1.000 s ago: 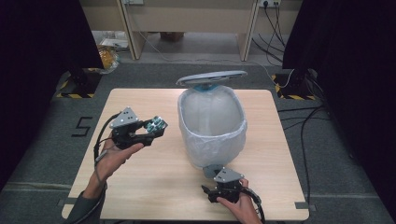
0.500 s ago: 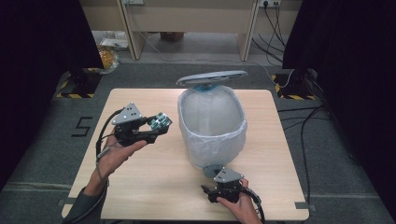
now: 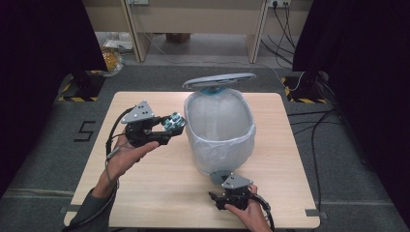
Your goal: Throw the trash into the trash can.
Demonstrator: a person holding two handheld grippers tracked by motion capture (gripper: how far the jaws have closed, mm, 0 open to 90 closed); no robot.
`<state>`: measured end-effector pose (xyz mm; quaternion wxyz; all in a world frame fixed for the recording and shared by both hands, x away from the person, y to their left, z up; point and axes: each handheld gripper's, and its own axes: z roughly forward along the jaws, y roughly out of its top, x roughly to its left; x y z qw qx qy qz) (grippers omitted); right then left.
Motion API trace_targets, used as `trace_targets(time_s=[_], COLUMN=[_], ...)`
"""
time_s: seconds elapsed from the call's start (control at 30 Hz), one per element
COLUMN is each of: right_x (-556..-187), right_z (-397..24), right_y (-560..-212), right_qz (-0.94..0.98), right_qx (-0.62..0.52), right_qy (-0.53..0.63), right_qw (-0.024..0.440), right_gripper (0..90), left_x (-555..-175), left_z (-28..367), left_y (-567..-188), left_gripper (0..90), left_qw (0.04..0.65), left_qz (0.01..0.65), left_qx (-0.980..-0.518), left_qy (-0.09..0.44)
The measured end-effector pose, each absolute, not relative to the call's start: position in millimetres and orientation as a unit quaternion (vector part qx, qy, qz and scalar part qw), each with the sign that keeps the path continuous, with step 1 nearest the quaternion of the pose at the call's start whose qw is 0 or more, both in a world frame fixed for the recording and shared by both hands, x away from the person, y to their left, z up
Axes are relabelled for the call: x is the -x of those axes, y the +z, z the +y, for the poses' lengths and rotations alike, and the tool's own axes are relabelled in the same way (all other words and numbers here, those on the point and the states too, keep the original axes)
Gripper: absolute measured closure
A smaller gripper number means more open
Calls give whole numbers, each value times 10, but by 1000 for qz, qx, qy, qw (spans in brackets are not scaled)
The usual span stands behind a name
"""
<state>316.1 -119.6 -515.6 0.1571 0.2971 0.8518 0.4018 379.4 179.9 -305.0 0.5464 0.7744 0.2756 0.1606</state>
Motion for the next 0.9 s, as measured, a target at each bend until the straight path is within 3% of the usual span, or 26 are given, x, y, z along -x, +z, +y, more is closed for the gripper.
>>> trace_targets(time_s=[0.9], right_x=[-3161], right_z=[-1196], right_y=[-5154], right_qz=[853], right_qx=[-295], right_qy=[401], right_qw=[157], right_gripper=[248], left_x=[-4025], left_z=[1340], left_y=[-2830], left_gripper=[505], left_qw=[550], left_qz=[252], left_qx=[-781], left_qy=[154])
